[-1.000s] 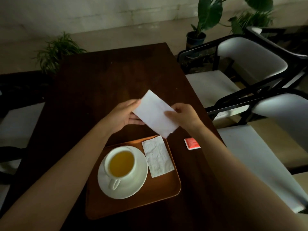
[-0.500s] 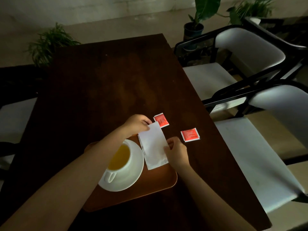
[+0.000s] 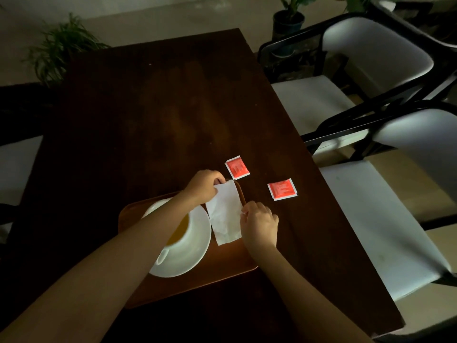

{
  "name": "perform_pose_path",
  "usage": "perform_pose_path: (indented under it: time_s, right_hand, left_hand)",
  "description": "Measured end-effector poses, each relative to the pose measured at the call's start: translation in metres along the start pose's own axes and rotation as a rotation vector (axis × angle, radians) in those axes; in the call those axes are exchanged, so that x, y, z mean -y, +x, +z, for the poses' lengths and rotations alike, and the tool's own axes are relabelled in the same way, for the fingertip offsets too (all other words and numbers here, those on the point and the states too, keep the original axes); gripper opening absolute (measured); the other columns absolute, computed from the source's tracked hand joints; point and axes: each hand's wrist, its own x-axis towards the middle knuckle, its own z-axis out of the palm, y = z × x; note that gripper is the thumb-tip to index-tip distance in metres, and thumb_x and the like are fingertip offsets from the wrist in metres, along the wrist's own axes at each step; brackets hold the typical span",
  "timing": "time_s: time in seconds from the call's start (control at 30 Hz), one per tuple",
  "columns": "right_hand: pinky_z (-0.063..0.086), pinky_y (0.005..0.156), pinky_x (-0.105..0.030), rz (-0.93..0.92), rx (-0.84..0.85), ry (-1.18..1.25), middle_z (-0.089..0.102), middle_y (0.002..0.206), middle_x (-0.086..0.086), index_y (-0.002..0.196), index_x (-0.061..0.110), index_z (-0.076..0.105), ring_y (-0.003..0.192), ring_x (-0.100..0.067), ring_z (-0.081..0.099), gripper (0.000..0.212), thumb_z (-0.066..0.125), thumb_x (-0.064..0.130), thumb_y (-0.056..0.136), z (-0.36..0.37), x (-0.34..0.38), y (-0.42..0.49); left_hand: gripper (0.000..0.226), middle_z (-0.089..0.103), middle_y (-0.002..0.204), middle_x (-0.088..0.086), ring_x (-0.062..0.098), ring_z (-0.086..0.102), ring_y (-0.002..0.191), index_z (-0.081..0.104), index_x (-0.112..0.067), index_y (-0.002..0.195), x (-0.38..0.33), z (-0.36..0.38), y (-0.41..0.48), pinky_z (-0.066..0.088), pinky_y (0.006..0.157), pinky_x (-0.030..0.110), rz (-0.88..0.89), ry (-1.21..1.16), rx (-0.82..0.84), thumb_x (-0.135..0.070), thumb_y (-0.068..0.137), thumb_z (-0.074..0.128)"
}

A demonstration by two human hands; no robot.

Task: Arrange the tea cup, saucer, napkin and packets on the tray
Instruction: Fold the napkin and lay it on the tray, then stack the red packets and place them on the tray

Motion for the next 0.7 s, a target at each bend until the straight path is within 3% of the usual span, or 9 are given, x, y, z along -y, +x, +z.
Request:
perform_pose_path:
  time_s: [0.47,0.6,0.7]
  right_hand:
    - [0.043,0.087,-0.038,0.001,-0.053,0.018,0.062,0.105,-0.007,0.106,0.013,0.056,0.1,-0.024,0.056,0.019,0.052,0.013,0.087,0.0,-0.006,0.008]
    - [0.045,0.091,-0.043,0.033,-0.079,0.092,0.061,0.109,-0.011,0.105,0.009,0.057,0.107,-0.027,0.053,0.019,0.052,0.015,0.088,-0.017,-0.01,0.046]
    - [0.043,0.095,-0.044,0.082,-0.05,0.015,0.058,0.117,-0.012,0.113,0.011,0.055,0.112,-0.03,0.05,0.025,0.053,0.017,0.088,-0.029,-0.018,0.073]
  left_hand:
    - [0.023,0.061,0.111,0.017,0.028,0.062,0.097,0.068,-0.003,0.107,0.003,-0.005,0.003,0.05,0.085,0.031,0.107,0.029,-0.137,-0.004,0.085,0.06]
    - [0.026,0.062,0.113,0.015,0.026,0.061,0.098,0.066,-0.007,0.112,0.003,-0.015,0.018,0.049,0.083,0.029,0.076,0.022,-0.185,-0.007,0.087,0.059]
    - [0.031,0.061,0.12,0.015,0.026,0.06,0.107,0.062,-0.007,0.118,-0.006,-0.012,0.033,0.051,0.088,0.034,0.059,0.013,-0.166,-0.012,0.088,0.06]
